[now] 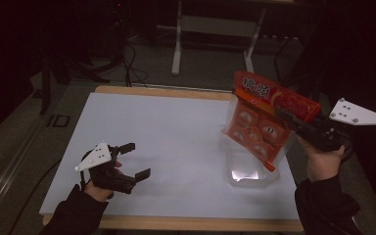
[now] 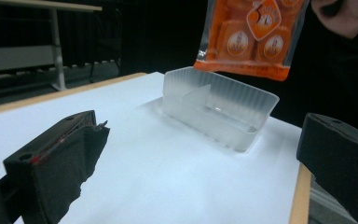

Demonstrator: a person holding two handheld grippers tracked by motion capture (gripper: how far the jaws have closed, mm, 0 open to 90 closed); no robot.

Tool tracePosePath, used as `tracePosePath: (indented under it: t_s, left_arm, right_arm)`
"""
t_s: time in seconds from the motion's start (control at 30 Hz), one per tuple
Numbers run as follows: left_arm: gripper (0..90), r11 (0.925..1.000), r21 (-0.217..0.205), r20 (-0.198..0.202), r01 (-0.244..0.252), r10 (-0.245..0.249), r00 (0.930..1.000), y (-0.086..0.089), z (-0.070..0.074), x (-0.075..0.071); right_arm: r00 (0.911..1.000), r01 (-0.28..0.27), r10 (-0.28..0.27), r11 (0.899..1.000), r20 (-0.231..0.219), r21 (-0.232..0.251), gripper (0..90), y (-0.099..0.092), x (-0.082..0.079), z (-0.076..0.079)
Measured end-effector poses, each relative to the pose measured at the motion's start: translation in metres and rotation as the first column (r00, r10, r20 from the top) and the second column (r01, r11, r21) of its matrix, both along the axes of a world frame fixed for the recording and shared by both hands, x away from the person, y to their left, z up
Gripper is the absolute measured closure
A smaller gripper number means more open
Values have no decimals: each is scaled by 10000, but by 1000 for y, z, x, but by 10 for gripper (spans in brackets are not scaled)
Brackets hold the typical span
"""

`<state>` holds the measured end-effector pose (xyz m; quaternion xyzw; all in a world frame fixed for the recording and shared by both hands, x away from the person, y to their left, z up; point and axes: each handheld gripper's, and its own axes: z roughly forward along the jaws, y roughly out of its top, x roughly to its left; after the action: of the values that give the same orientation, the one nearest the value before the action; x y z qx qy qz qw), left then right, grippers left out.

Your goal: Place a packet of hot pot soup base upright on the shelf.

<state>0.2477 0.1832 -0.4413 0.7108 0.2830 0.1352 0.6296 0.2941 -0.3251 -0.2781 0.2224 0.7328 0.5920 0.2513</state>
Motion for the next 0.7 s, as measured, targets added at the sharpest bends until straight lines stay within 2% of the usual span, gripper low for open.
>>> tracePosePath:
  t_s: [0.23, 0.33, 0.4, 0.47, 0.63, 0.7]
  left_arm:
    - [0, 9999, -112, 137, -110, 112, 9998, 3, -14, -4]
    - [0, 9993, -339, 25, -155, 156, 9999, 6, -21, -4]
    - [0, 9994, -260, -43, -227, 225, 9997, 6, -24, -4]
    - [0, 9994, -160, -11, -299, 298, 9996, 6, -25, -4]
    - [0, 9989, -423, -108, -224, 220, 9997, 6, -28, -2]
    - [0, 9992, -304, -79, -269, 267, 9996, 6, -30, -2]
  right_arm:
    - [9978, 426, -437, 9988, -492, -241, 900, -13, 8, -24]
    - [9961, 544, -555, 9984, -681, -174, 900, -18, 13, -35]
    - [9951, 558, -568, 9983, -805, -149, 900, -20, 17, -42]
    - [9941, 650, -666, 9977, -857, -209, 900, -21, 20, -48]
    - [9907, 852, -892, 9954, -1027, -432, 900, -19, 26, -64]
    - [9890, 972, -1017, 9942, -1073, -464, 900, -18, 28, -71]
